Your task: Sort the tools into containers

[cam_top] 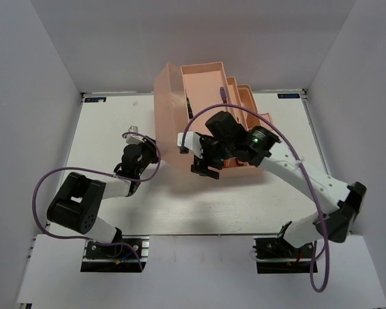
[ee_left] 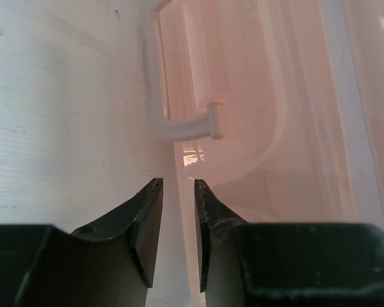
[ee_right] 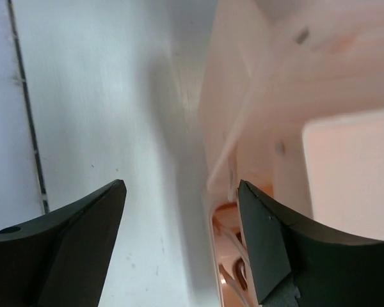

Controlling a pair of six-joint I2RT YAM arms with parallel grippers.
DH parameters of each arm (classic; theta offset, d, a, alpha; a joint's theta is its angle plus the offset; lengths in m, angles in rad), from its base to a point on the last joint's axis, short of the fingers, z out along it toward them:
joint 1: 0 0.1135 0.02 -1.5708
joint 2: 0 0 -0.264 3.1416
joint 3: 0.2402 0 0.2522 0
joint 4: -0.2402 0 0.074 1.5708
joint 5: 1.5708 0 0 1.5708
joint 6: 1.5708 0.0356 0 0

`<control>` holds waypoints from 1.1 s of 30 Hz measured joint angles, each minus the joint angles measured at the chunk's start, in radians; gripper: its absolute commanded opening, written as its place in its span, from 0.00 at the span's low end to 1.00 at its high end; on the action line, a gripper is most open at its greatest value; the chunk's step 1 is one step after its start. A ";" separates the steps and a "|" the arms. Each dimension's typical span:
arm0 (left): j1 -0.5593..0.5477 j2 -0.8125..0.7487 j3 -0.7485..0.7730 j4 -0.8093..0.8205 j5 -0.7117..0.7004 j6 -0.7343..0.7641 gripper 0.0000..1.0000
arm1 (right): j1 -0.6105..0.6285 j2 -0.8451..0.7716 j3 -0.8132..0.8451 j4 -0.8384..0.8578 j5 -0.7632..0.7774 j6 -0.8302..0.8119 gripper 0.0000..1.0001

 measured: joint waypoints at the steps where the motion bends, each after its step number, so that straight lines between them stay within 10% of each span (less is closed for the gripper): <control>1: 0.004 0.003 0.000 0.000 0.001 0.000 0.37 | 0.000 -0.031 -0.016 -0.001 0.016 -0.003 0.74; 5: 0.009 0.014 0.000 0.000 0.003 -0.001 0.37 | -0.001 -0.099 -0.023 0.008 0.089 0.003 0.66; 11: 0.010 0.019 0.027 -0.019 0.009 -0.001 0.37 | -0.039 -0.117 -0.004 0.172 0.415 0.038 0.00; 19: 0.015 0.027 0.132 -0.082 0.027 0.016 0.36 | -0.509 -0.038 -0.076 0.437 0.692 0.037 0.00; 25: 0.016 0.045 0.203 -0.132 0.064 0.033 0.36 | -0.836 0.243 -0.079 0.302 0.466 0.179 0.00; 33: 0.014 0.158 0.389 -0.161 0.156 0.045 0.33 | -0.937 0.512 -0.064 0.157 0.020 0.302 0.00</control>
